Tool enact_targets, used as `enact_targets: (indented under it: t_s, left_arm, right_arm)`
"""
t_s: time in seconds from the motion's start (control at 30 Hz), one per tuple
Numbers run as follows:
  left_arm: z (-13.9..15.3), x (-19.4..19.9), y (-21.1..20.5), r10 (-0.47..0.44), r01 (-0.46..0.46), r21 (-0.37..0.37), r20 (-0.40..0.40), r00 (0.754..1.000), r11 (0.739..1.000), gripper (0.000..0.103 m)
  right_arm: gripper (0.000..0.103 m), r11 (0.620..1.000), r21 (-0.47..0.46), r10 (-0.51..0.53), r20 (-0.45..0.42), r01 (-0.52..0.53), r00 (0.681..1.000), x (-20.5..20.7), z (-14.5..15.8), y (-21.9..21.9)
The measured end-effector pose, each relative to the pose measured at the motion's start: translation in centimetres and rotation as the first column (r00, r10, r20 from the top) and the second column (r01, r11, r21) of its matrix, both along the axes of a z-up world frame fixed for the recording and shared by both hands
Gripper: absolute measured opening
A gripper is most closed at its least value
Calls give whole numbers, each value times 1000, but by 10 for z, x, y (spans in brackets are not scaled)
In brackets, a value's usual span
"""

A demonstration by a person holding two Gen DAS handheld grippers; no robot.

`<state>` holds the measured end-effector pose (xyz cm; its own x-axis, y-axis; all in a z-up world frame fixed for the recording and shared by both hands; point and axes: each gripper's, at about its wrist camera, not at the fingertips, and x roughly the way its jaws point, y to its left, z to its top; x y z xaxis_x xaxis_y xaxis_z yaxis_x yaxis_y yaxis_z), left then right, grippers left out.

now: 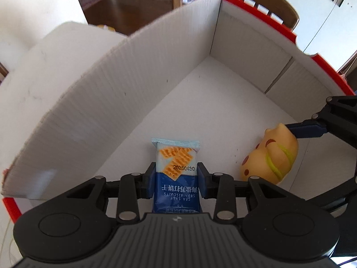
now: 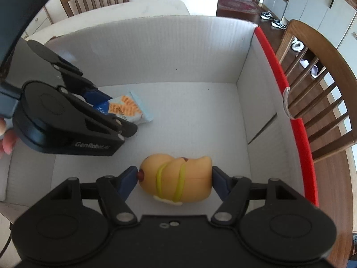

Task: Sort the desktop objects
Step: 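Open both grippers to drop the toy and cracker packet into the box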

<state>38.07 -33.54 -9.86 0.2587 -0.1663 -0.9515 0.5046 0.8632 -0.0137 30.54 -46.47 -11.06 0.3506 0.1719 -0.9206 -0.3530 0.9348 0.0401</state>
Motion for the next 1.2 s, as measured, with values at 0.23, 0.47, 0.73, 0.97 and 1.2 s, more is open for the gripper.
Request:
enact_targets:
  t_s: [0.23,0.47,0.73,0.97,1.2]
  left_arm:
    - [-3,4,0,13,-13,17,-31,999,1000,36]
    - [-7,7,-12,10,-9,25,-21,1000,1000,37]
    - [1,4,-8,39,-39,-18,3,999,999,43]
    - [17,-8,-4,31,-28,-58,47,998,998,43]
    - [38,-22,6,44,-37,-106,73,996,994,43]
  right_arm:
    - [73,1000,-4,-4,-17,4,1000,0,-1,-2]
    - [75,1000,6,-7,-32,7,999,5,3,-4]
    - [80,1000,24,-5,-9,5,1000,2,11,-2]
    - [81,999,51,-13,22,12,1000,-3,19,-8]
    - [81,999,51,-11,59,8,998,-14,31,-4]
